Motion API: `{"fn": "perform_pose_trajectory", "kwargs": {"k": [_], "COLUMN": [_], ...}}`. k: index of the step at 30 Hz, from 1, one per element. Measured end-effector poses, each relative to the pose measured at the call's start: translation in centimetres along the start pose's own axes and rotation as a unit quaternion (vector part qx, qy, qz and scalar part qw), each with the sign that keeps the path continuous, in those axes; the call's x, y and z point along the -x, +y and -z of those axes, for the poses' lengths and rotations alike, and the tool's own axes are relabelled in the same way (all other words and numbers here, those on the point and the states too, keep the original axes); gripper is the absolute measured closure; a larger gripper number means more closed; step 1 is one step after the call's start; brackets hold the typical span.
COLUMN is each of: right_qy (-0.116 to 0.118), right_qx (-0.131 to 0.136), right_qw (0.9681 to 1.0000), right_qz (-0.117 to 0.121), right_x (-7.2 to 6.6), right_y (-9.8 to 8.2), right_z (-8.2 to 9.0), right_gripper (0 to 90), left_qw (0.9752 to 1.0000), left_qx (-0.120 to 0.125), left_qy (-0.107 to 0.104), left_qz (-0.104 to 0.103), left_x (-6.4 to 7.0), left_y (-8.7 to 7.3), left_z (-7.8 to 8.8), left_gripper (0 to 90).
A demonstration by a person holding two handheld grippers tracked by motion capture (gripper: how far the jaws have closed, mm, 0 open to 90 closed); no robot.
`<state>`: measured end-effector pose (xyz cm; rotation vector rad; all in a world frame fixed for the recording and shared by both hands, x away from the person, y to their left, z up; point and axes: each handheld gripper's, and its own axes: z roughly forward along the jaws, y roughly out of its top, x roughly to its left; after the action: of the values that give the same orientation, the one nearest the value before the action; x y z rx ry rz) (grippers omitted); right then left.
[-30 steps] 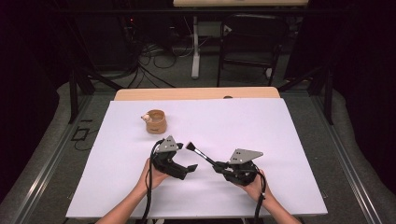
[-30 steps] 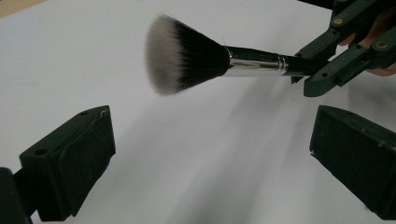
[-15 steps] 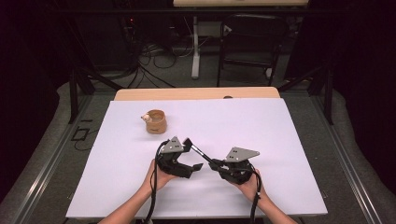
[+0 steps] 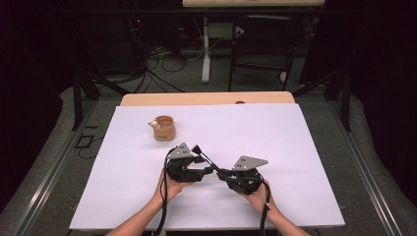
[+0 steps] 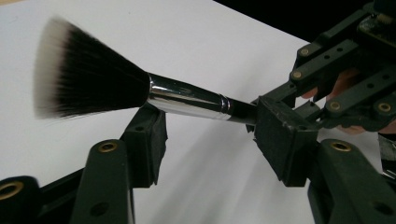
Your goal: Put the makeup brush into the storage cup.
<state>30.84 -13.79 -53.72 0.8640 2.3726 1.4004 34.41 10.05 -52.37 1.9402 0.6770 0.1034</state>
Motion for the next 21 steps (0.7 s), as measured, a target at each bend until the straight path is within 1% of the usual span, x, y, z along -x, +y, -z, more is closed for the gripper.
{"fn": "perform_pose_trajectory", "kwargs": {"k": [2, 4, 6, 8, 10, 12, 13, 15, 16, 17, 18, 19, 20, 21], "right_qy": [-0.006, -0.007, -0.008, -0.008, -0.008, -0.005, -0.004, -0.006, -0.003, -0.003, -0.002, 0.000, -0.001, -0.001], "right_qx": [-0.001, -0.001, -0.002, -0.007, -0.009, -0.012, -0.015, -0.015, -0.016, -0.020, -0.018, -0.024, -0.026, -0.026], "right_qw": [1.0000, 1.0000, 1.0000, 0.9999, 0.9999, 0.9999, 0.9998, 0.9998, 0.9998, 0.9997, 0.9997, 0.9996, 0.9993, 0.9993], "right_qz": [0.004, 0.005, 0.003, 0.004, 0.004, 0.007, 0.013, 0.012, 0.012, 0.013, 0.013, 0.015, 0.027, 0.027], "right_x": [-0.1, -0.1, -0.1, -0.1, -0.3, -0.4, -0.6, -0.6, -0.6, -0.7, -0.7, -0.8, -1.2, -1.2], "right_y": [-0.1, -0.2, -0.2, -0.3, -0.3, -0.4, -0.4, -0.4, -0.5, -0.5, -0.6, -0.6, -0.6, -0.6], "right_z": [0.0, -0.1, -0.2, -0.3, -0.4, -0.4, -0.5, -0.6, -0.7, -0.8, -1.0, -1.0, -1.1, -1.1], "right_gripper": [79.2, 79.2, 79.2, 79.2, 79.2, 79.2, 79.2, 79.2, 79.2, 79.2, 79.2, 79.2, 79.1, 79.1], "left_qw": [1.0000, 1.0000, 1.0000, 0.9999, 0.9998, 0.9997, 0.9995, 0.9993, 0.9992, 0.9992, 0.9992, 0.9991, 0.9990, 0.9989], "left_qx": [0.001, 0.002, 0.002, 0.006, 0.013, 0.021, 0.025, 0.030, 0.031, 0.031, 0.030, 0.033, 0.035, 0.039], "left_qy": [-0.005, -0.004, -0.005, -0.009, -0.012, -0.015, -0.017, -0.021, -0.023, -0.025, -0.024, -0.025, -0.026, -0.028], "left_qz": [0.004, 0.002, 0.003, 0.005, 0.007, 0.004, 0.005, 0.006, 0.009, 0.007, 0.006, 0.005, 0.004, 0.003], "left_x": [0.0, 0.1, 0.1, 0.1, 0.2, 0.2, 0.2, 0.2, 0.2, 0.2, 0.3, 0.4, 0.4, 0.4], "left_y": [0.0, 0.0, 0.0, 0.0, 0.0, 0.0, 0.1, 0.1, 0.1, 0.1, 0.1, 0.1, 0.1, 0.1], "left_z": [-0.1, -0.1, -0.1, 0.0, 0.1, 0.3, 0.3, 0.4, 0.4, 0.3, 0.3, 0.4, 0.4, 0.5], "left_gripper": [49.0, 49.9, 52.8, 53.7, 55.1, 55.2, 56.1, 56.7, 58.0, 59.0, 59.7, 60.9, 63.4, 63.4]}}
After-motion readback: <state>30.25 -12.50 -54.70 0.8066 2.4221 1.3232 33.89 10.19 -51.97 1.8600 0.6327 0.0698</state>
